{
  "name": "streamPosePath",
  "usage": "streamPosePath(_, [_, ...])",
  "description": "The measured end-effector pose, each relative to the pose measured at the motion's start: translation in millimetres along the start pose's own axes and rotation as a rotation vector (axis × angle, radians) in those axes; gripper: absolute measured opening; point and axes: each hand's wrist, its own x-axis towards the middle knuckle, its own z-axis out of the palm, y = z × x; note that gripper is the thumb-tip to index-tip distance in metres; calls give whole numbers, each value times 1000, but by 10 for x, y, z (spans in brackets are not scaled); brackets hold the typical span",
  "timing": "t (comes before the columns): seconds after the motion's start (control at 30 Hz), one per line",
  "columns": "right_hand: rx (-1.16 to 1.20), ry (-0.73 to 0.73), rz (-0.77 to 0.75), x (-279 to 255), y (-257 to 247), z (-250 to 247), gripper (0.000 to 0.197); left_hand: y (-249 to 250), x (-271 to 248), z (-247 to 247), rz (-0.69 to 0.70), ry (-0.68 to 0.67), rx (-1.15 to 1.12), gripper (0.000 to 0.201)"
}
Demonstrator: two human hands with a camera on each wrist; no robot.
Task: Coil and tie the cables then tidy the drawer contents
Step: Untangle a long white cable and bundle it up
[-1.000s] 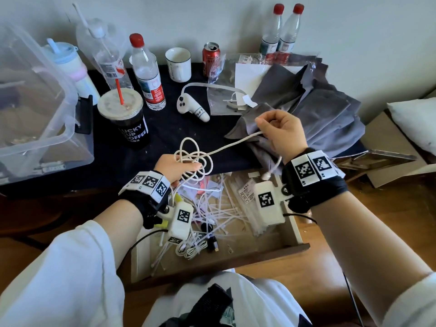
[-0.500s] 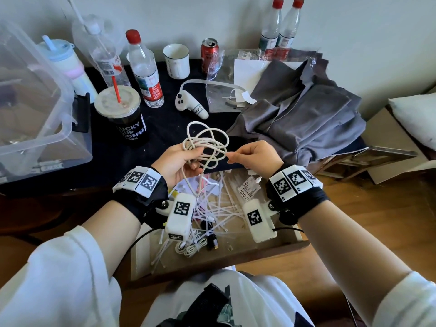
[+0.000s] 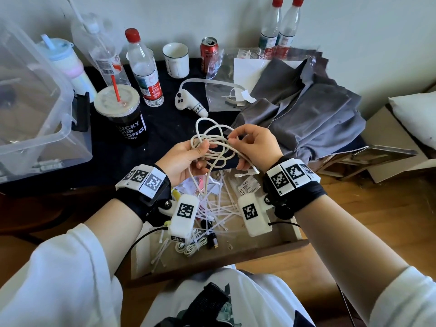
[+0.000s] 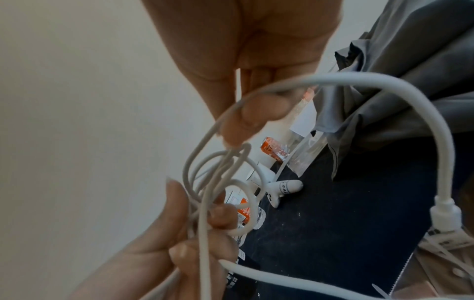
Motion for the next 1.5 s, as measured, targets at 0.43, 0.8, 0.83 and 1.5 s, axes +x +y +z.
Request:
streamPosePath(0.43, [90, -3, 120, 79, -41, -33, 28, -132, 127, -188, 31, 184, 392, 11])
streamPosePath(0.8, [125, 298, 218, 149, 245, -184, 22, -229, 179, -256, 36, 204, 356, 13])
streamPosePath(0.83, [189, 316, 226, 146, 247, -173, 19, -232, 183, -250, 33, 212, 337, 14])
streamPosePath(1.5, [929, 54, 536, 38, 334, -270, 63, -221, 184, -286, 4, 278, 187, 18])
